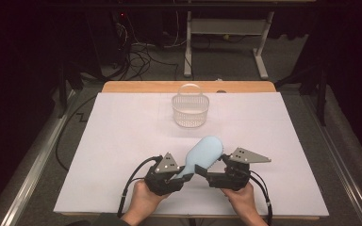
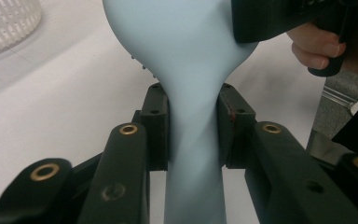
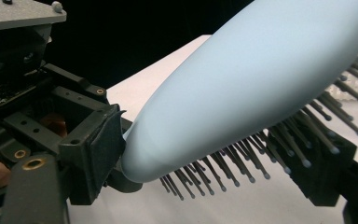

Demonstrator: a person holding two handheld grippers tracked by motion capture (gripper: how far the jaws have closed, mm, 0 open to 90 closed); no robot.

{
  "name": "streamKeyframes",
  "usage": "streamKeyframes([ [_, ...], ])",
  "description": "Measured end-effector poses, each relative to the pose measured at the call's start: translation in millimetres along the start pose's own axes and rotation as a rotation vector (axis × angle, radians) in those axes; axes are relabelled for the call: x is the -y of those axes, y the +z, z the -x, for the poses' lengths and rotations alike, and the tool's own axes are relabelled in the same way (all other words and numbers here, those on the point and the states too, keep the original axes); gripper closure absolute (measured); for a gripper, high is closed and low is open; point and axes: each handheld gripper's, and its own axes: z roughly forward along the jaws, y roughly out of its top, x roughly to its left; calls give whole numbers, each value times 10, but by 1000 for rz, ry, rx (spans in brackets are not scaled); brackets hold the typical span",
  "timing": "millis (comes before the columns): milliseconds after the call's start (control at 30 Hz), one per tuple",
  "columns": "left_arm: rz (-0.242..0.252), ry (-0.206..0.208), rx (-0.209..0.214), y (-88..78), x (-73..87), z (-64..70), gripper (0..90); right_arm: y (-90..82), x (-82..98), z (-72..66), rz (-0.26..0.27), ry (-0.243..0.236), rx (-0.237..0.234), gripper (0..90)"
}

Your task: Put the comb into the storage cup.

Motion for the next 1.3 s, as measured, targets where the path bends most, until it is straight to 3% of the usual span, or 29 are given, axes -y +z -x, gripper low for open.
streamKeyframes([
  [400, 5, -1, 12, 19, -13, 17, 672, 84, -22, 31, -20, 43, -29, 232],
  [600, 14, 1, 13, 2, -17, 21, 672, 77, -58, 8, -38, 35, -44, 267],
  [1300, 36, 2, 22, -56, -35, -2, 672, 35, -180, 61, -42, 176, -178, 482],
])
